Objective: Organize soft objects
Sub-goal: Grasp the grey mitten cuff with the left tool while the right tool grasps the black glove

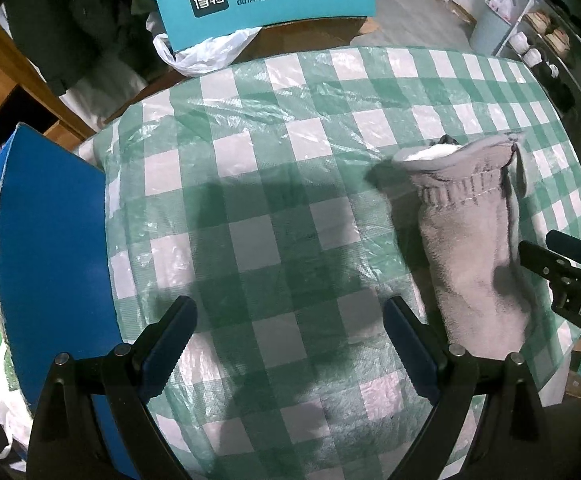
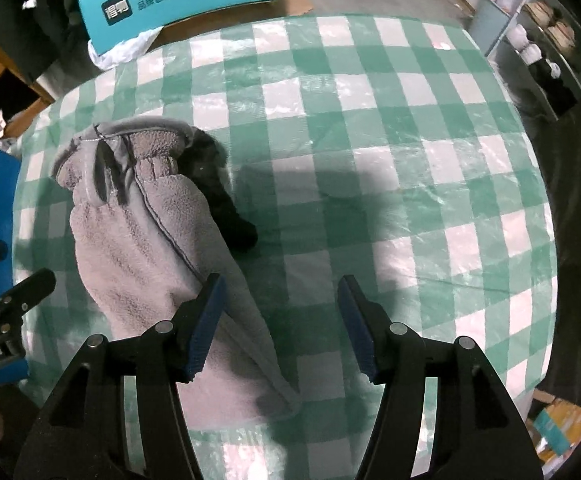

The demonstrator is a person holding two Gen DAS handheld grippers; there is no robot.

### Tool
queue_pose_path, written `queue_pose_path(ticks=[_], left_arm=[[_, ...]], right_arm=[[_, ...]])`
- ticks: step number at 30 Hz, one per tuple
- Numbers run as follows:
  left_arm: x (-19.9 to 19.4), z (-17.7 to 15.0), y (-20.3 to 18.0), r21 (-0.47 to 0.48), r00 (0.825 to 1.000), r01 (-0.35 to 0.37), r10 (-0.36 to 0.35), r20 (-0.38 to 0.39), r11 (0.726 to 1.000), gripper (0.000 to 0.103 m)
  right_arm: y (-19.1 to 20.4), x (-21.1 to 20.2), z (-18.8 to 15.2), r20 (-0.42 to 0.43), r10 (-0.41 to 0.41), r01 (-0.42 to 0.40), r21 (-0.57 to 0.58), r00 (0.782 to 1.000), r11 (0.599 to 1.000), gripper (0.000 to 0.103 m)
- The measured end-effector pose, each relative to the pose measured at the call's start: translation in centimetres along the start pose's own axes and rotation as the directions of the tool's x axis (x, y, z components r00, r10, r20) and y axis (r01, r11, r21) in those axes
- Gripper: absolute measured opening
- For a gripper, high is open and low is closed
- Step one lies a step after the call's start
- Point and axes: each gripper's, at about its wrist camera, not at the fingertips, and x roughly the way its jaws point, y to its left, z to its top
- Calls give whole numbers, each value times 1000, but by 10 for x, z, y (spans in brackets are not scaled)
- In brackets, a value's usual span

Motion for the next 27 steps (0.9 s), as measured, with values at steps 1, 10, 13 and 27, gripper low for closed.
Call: queue_pose_path(ticks=[1, 10, 13, 27], left_arm=[[1, 0, 0, -1, 1000, 0, 0, -2, 1000, 95], [0, 3, 12, -46, 1000, 14, -15, -18, 999, 95], [0, 3, 16, -57, 1000, 13, -14, -20, 998, 95], [13, 1, -3, -99, 991, 104, -111, -72, 990, 95]], right_arm=[[2, 1, 0, -5, 10, -10, -7, 1000, 1000, 59], [38, 17, -4, -77, 173, -177, -50, 982, 983, 60], [53, 19, -8, -91, 213, -220, -71, 973, 973, 60], [29, -13, -1, 4, 72, -71, -97, 997, 993, 60]])
